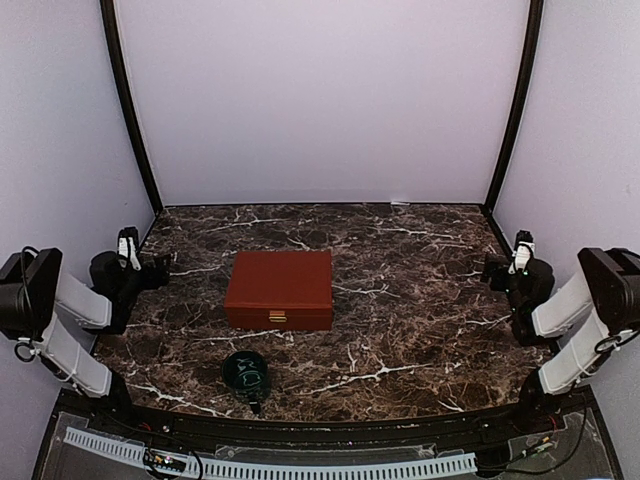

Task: Organize the mixed jewelry
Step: Reset both arms

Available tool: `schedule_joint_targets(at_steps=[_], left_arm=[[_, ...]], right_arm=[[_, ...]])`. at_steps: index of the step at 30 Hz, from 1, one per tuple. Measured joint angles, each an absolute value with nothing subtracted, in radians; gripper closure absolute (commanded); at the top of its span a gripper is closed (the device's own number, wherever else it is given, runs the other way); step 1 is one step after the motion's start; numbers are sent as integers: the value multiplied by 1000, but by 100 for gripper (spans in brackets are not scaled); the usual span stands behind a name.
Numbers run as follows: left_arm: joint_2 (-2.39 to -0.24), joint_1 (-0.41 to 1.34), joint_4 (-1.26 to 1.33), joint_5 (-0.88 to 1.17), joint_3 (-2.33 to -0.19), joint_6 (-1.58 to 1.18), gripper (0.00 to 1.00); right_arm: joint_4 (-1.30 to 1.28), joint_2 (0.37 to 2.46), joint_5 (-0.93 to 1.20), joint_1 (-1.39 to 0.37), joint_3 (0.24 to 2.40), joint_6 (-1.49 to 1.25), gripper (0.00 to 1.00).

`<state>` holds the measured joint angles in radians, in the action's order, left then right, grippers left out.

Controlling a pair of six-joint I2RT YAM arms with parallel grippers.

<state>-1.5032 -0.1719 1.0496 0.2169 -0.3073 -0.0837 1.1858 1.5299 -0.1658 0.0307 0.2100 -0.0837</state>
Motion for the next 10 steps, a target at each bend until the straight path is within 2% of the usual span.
schedule_joint_targets(at_steps=[8,10], left_arm=[[-1539,-62,1097,172,-313,18,9],[-1555,-54,1134,166,-307,32,2]], right_arm=[[1234,1535,-134,26,217,-56,1],[1235,1535,-132,26,217,-56,1]])
